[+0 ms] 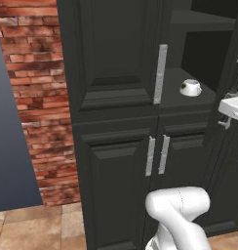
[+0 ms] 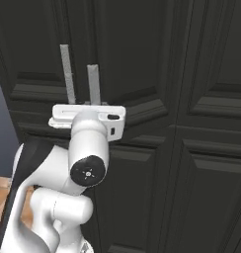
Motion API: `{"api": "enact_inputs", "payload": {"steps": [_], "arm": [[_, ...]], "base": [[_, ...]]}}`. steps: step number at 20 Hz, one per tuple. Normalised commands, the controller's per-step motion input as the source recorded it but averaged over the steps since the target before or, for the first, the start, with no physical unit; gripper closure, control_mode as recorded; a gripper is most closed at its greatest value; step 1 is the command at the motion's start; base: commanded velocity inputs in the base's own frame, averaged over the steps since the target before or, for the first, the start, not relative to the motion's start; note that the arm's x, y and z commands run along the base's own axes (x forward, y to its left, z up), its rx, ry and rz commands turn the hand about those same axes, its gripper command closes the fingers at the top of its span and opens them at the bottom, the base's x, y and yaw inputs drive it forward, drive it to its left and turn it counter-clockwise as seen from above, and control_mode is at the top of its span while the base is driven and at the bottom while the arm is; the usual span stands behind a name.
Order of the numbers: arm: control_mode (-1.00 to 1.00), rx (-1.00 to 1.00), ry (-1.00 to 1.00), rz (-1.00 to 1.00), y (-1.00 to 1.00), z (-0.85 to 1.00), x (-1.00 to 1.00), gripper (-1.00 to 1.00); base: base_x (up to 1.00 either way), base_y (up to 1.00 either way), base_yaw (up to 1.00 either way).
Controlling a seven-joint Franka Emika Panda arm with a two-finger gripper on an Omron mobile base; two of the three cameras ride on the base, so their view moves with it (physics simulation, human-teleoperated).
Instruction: Open the cabinet directly in front. Then move the wine and the mug to the dining counter with the candle on it.
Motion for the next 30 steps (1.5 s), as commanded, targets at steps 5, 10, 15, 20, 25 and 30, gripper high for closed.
{"api": "enact_inputs", "payload": {"steps": [5,10,15,20,25,30], "arm": [[-1.00,-0.10,-0.09,0.00,0.25,0.16,-0.35,-1.00],[-1.00,-0.19,-0.05,0.00,0.67,0.22,-0.36,-1.00],[-1.00,-0.25,-0.03,-0.04,0.50,0.13,-0.44,-1.00],[-1.00,-0.29,0.03,-0.12,0.42,0.02,-0.06,-1.00],[-1.00,-0.28,0.09,-0.16,0.43,0.00,0.18,-1.00],[-1.00,-0.27,0.09,-0.17,0.29,-0.02,0.28,-1.00]], "base": [[0.00,0.00,0.00],[0.00,0.00,0.00],[0.00,0.00,0.00],[0.00,0.00,0.00],[0.00,0.00,0.00],[0.00,0.00,0.00]]}}
